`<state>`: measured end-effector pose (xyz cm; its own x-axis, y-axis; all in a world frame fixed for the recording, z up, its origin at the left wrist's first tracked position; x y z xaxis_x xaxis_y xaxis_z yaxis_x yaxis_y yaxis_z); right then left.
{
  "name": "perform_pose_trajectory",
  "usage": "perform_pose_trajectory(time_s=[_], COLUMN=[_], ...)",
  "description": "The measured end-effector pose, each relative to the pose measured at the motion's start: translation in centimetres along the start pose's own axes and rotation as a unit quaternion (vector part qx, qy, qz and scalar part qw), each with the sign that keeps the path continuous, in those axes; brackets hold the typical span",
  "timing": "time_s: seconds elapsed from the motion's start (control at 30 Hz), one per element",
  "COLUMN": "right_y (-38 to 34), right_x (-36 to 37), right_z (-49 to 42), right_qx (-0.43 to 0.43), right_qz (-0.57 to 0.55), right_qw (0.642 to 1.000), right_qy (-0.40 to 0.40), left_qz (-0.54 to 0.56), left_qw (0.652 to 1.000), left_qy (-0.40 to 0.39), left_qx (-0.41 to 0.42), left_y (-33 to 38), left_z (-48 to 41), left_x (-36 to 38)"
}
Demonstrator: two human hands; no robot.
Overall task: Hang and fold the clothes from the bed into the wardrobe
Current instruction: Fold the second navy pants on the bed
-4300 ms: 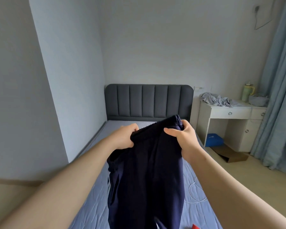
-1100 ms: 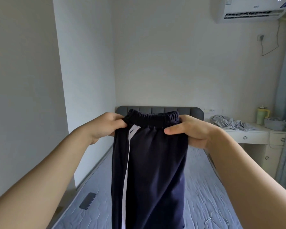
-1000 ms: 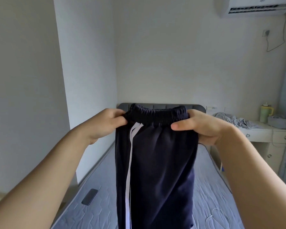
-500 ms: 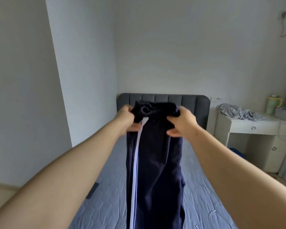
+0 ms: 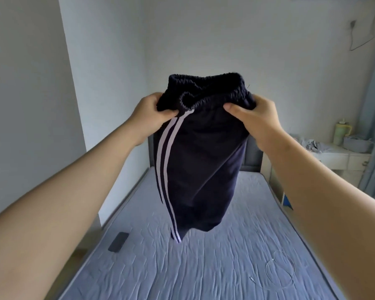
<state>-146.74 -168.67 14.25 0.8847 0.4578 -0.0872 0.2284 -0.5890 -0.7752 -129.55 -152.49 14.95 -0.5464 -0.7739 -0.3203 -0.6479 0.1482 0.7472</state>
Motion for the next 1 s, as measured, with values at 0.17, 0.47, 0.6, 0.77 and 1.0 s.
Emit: perform_pose_trajectory(time_s=[0.17,0.47,0.6,0.77,1.0], right_y=[4.1,13.5,17.4,21.8,28.5], right_x=[-0.3,-2.9,-3.8,-4.1,-2.6], right_z=[7.8,27.9,34.7,41.1,44.9], right_qx=[0.081,0.305,0.376,0.438,0.464], right_qz=[0.001,-0.004,0.008,0.021,0.099], right_qw=[0.995,0.937,0.904,0.87,0.848], right_qy=[-0.054,-0.17,-0.201,-0.225,-0.235], left_qz=[0.025,-0.015,0.003,-0.005,-0.02], left_qw=[0.996,0.94,0.908,0.872,0.827], left_qy=[-0.017,-0.108,-0.129,-0.145,-0.136], left_qx=[-0.085,-0.324,-0.398,-0.467,-0.546], left_y=[-2.8,-10.7,-13.6,-18.0,-26.3], left_z=[8.6,28.9,35.6,41.3,45.0], left_x=[1.3,6.4,8.6,10.9,13.4])
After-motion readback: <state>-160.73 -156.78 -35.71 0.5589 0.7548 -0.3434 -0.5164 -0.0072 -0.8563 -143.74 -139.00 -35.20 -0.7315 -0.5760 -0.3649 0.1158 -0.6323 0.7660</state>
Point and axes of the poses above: each hand's wrist, its own z-axis away from the middle knuckle, its own x-axis out of the palm, y = z × x, the point moved 7 cm from there along -z, towards the middle knuckle, and after that the axes turned 2 degrees about -x, right-handed, at the moved point
